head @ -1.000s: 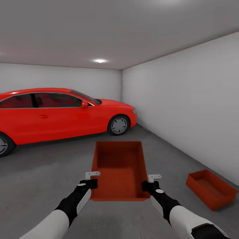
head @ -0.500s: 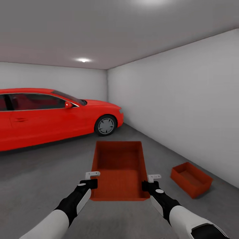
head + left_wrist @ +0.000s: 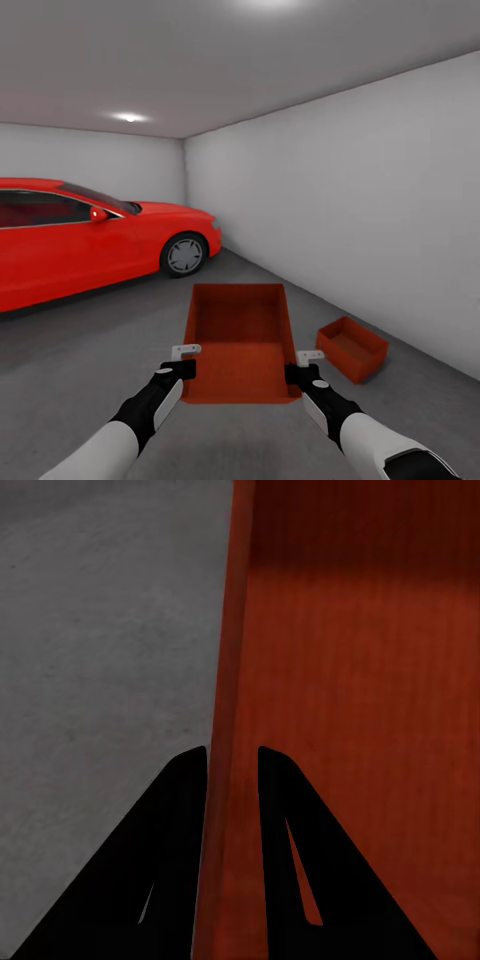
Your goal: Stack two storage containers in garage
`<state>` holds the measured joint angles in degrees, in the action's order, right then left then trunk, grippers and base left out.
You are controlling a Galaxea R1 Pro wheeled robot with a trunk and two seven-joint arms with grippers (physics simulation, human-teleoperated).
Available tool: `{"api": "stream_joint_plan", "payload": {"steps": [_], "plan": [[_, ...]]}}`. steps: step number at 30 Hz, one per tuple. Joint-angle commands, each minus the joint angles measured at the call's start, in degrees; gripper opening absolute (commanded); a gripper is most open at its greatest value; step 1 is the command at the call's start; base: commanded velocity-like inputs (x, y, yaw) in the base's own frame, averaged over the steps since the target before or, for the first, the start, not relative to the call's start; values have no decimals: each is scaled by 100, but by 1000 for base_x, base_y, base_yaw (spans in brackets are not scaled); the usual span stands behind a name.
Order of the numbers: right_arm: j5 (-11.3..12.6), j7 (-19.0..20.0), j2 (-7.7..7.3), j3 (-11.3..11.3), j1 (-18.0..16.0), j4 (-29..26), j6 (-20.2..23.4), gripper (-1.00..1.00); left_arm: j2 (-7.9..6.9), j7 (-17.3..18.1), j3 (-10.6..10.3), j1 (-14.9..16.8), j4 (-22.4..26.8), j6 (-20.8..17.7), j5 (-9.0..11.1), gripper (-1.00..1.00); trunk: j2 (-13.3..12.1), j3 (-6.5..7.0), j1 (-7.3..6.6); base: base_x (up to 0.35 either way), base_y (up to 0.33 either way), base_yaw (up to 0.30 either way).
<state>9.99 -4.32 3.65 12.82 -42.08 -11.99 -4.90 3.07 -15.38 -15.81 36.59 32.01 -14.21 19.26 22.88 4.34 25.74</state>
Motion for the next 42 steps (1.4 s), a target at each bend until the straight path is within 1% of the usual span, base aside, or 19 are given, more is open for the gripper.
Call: {"api": "stream_joint_plan", "payload": {"steps": [1, 19, 42], "plan": [[82, -35, -5, -25, -1, 21, -28, -100, -24, -87, 102, 4, 25, 288, -124, -100, 4, -2, 5, 294, 0, -288], [82, -34, -5, -25, -1, 21, -28, -100, -20, -85, 102, 4, 39, 287, -117, -100, 4, -2, 5, 318, 10, -288], [82, -35, -14, -25, -1, 21, -34, -100, -17, -88, 104, 2, 45, 279, -123, -100, 4, -2, 5, 321, 133, -288]]}}
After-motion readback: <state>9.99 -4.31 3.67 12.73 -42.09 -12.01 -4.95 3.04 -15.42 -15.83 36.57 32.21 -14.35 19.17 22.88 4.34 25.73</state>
